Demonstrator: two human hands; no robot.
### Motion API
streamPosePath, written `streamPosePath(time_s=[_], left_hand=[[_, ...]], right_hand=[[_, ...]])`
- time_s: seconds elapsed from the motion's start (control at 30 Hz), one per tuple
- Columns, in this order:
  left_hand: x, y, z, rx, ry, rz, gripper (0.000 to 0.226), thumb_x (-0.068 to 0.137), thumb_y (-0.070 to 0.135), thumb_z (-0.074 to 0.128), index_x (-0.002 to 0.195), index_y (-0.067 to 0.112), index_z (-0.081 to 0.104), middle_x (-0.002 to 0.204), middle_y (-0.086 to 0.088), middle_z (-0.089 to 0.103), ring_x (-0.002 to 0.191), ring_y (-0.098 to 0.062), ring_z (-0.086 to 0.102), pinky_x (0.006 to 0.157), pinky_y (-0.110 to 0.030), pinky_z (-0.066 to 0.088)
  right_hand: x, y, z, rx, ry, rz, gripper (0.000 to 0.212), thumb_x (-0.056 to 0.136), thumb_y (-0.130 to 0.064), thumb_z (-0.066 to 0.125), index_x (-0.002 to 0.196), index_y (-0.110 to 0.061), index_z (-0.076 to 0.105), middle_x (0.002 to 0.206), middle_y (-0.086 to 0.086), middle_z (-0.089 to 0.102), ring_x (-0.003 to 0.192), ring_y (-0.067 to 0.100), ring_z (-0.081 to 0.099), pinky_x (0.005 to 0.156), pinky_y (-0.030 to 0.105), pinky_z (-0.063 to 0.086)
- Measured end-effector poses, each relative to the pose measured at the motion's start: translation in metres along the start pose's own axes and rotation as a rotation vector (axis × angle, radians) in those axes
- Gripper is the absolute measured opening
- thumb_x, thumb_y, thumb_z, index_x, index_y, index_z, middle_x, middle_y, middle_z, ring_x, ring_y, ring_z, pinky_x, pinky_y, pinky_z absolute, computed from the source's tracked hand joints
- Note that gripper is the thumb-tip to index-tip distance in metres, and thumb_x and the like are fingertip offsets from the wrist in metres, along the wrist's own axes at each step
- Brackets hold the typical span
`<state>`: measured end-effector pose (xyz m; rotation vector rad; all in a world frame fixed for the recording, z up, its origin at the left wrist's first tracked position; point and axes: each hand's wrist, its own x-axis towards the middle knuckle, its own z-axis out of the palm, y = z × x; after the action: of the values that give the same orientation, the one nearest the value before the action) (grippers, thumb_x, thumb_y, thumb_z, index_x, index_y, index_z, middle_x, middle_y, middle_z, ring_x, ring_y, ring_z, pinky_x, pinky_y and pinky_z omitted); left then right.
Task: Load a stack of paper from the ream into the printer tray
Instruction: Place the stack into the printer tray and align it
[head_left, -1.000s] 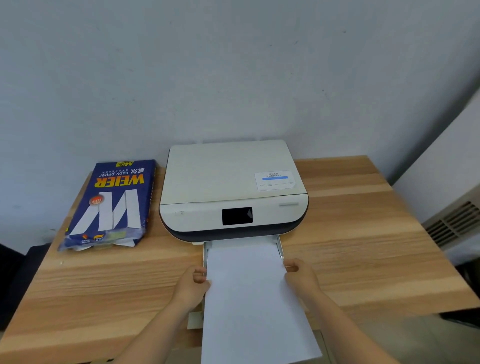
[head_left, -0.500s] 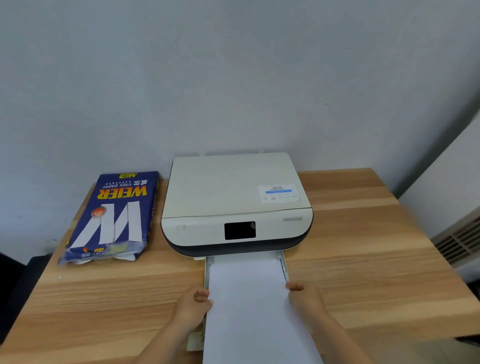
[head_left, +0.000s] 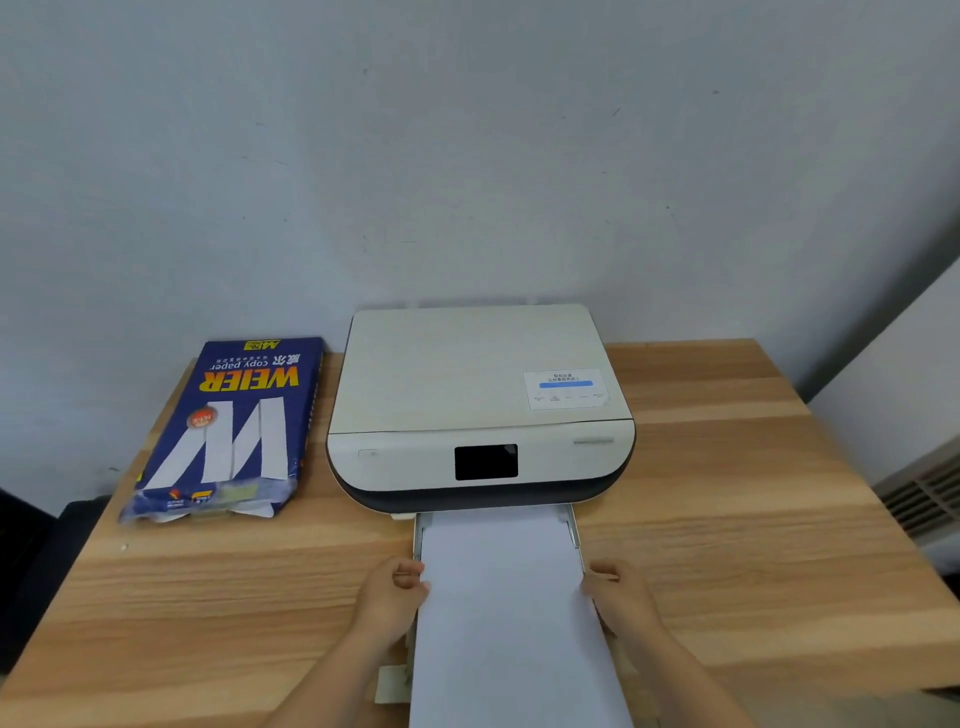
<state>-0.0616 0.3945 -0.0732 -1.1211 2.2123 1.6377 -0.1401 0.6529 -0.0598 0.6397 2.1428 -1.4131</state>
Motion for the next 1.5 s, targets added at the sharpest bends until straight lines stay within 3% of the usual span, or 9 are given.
streamPosePath(time_s=[0.13, 0.43, 0.57, 0.77, 0.93, 1.1, 1.23, 1.37, 1.5], left_hand=[[0.002, 0.001, 0.001, -0.019, 0.02, 0.01, 0.018, 0.083, 0.008, 0.067, 0.096, 0.018, 0.06, 0.094, -0.002, 0.063, 0.09, -0.021, 0.062, 0.076, -0.03, 0.051], [-0.013, -0.011, 0.005, -0.072, -0.011, -0.06, 0.028, 0.082, 0.005, 0.067, 0.107, 0.012, 0.055, 0.095, -0.006, 0.063, 0.084, -0.021, 0.063, 0.066, -0.029, 0.05], [-0.016, -0.012, 0.006, -0.057, -0.008, -0.056, 0.027, 0.083, 0.006, 0.068, 0.105, 0.015, 0.055, 0.093, -0.002, 0.062, 0.082, -0.014, 0.06, 0.063, -0.025, 0.048], [-0.016, -0.009, 0.003, -0.109, -0.001, -0.068, 0.026, 0.082, 0.011, 0.07, 0.104, 0.011, 0.056, 0.098, -0.008, 0.064, 0.086, -0.022, 0.064, 0.069, -0.029, 0.051], [-0.028, -0.022, 0.004, -0.168, -0.047, -0.143, 0.017, 0.083, 0.001, 0.064, 0.099, 0.003, 0.057, 0.093, -0.017, 0.065, 0.06, -0.02, 0.058, 0.044, -0.021, 0.046], [-0.028, -0.026, 0.004, -0.15, -0.011, -0.113, 0.018, 0.08, 0.005, 0.069, 0.091, 0.016, 0.059, 0.098, -0.01, 0.067, 0.086, -0.03, 0.067, 0.073, -0.04, 0.055], [-0.024, -0.024, 0.002, -0.147, 0.005, -0.117, 0.019, 0.079, 0.007, 0.071, 0.089, 0.019, 0.06, 0.096, -0.006, 0.067, 0.089, -0.027, 0.067, 0.085, -0.046, 0.056], [-0.025, -0.027, 0.001, -0.182, -0.003, -0.153, 0.018, 0.08, 0.009, 0.07, 0.095, 0.009, 0.061, 0.091, -0.017, 0.071, 0.078, -0.033, 0.068, 0.076, -0.047, 0.057], [-0.033, -0.034, 0.005, -0.181, -0.058, -0.174, 0.014, 0.082, 0.0, 0.067, 0.095, 0.001, 0.061, 0.09, -0.018, 0.068, 0.073, -0.026, 0.066, 0.052, -0.024, 0.054]], right_hand=[[-0.003, 0.001, -0.004, 0.008, 0.002, 0.032, 0.028, 0.079, 0.004, 0.057, 0.102, -0.012, 0.057, 0.09, 0.011, 0.064, 0.065, 0.021, 0.06, 0.052, 0.028, 0.047], [0.001, -0.005, -0.002, 0.074, 0.008, 0.004, 0.023, 0.081, -0.002, 0.062, 0.1, -0.014, 0.058, 0.091, 0.009, 0.066, 0.075, 0.023, 0.064, 0.058, 0.03, 0.05], [-0.002, 0.007, -0.003, 0.045, -0.07, 0.055, 0.023, 0.078, 0.0, 0.063, 0.101, -0.006, 0.062, 0.095, 0.015, 0.069, 0.084, 0.031, 0.068, 0.072, 0.042, 0.058], [-0.007, 0.015, -0.007, 0.054, -0.096, 0.075, 0.019, 0.079, 0.011, 0.059, 0.09, -0.003, 0.063, 0.08, 0.017, 0.068, 0.059, 0.026, 0.063, 0.054, 0.031, 0.051], [-0.003, 0.009, -0.009, 0.096, -0.091, 0.045, 0.019, 0.08, 0.008, 0.06, 0.095, -0.004, 0.063, 0.088, 0.018, 0.069, 0.068, 0.027, 0.064, 0.055, 0.031, 0.053], [-0.011, 0.016, -0.012, 0.037, -0.138, 0.091, 0.016, 0.082, 0.007, 0.057, 0.095, -0.002, 0.061, 0.091, 0.021, 0.07, 0.073, 0.031, 0.066, 0.061, 0.036, 0.056], [-0.014, 0.026, -0.011, -0.02, -0.144, 0.129, 0.018, 0.078, 0.011, 0.057, 0.092, 0.001, 0.063, 0.094, 0.027, 0.071, 0.074, 0.033, 0.067, 0.069, 0.046, 0.06], [-0.017, 0.02, -0.009, 0.031, -0.128, 0.099, 0.017, 0.079, 0.012, 0.059, 0.089, -0.002, 0.061, 0.094, 0.024, 0.068, 0.073, 0.032, 0.067, 0.061, 0.037, 0.059], [-0.017, 0.011, -0.011, 0.053, -0.088, 0.086, 0.018, 0.081, 0.01, 0.059, 0.085, -0.008, 0.06, 0.093, 0.02, 0.068, 0.079, 0.034, 0.067, 0.068, 0.039, 0.057]])
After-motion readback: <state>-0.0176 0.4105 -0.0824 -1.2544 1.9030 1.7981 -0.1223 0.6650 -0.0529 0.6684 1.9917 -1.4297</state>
